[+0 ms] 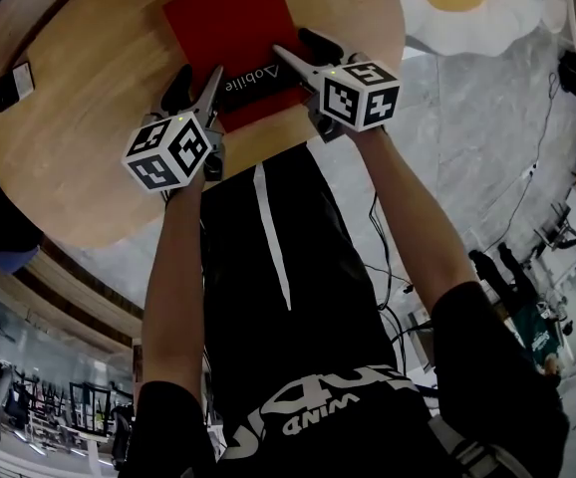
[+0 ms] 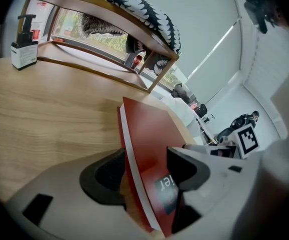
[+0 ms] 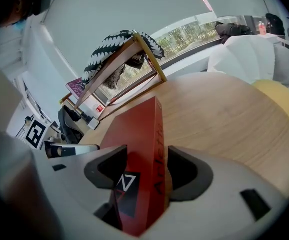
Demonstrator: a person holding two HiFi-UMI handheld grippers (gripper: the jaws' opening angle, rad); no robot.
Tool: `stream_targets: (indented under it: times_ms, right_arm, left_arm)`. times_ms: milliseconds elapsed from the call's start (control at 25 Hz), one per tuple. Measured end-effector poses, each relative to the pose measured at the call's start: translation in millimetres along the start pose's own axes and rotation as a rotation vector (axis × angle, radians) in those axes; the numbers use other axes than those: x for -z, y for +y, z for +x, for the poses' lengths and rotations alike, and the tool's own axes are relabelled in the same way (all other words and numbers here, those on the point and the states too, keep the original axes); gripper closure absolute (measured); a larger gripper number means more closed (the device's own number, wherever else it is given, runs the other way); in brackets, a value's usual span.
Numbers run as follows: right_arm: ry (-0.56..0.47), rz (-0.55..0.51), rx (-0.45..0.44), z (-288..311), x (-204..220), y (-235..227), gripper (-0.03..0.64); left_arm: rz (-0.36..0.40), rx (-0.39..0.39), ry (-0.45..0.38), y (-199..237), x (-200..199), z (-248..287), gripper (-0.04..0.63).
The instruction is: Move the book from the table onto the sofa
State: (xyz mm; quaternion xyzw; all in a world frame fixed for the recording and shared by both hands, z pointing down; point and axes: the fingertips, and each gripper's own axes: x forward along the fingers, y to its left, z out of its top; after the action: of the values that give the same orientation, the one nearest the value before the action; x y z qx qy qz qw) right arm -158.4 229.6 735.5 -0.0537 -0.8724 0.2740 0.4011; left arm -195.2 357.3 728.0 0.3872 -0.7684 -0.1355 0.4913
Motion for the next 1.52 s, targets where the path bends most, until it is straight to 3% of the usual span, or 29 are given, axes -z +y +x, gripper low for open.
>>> stream_targets:
  times_ms: [400,1000,1520]
  right_arm:
    - [0.036,0.062,-0.075,4,2,3,0.371]
    - [0.041,0.034,-0.053,-2,-1,9,0.393]
    - [-0.062,0.011,-0.043,-100,-39,108,0.393]
  left_arm:
    - [-0.028,0.036,0.038,-6,13,8,0.344]
    - [-0.013,0.011,0.059,-5,11,5,0.344]
    - [-0.056,0.009,0.035,-71,-22,-116,0.345]
